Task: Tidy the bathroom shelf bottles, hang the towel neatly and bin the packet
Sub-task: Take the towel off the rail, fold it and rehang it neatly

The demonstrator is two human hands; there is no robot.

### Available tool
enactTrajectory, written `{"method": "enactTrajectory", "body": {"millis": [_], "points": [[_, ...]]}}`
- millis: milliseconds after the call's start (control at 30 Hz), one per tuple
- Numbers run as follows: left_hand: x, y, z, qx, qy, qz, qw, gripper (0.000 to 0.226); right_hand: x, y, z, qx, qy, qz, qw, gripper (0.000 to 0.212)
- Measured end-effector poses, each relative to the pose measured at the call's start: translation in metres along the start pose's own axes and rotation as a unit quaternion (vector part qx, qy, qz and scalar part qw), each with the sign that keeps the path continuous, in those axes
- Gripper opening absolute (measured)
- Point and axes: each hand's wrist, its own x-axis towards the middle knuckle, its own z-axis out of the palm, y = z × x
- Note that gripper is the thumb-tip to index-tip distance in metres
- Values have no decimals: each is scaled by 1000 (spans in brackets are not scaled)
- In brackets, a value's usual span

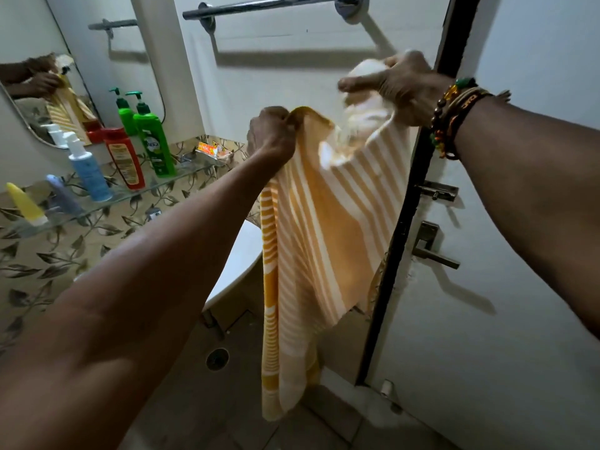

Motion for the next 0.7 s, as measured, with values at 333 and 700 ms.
{"method": "enactTrajectory", "body": {"millis": [333, 700], "points": [[4, 22, 7, -170, -29, 38, 984, 19, -2, 11, 26, -153, -163, 4, 975, 15], [-7, -20, 15, 76, -23, 224, 971, 26, 6, 2, 50, -3, 84, -137, 987, 15]]}}
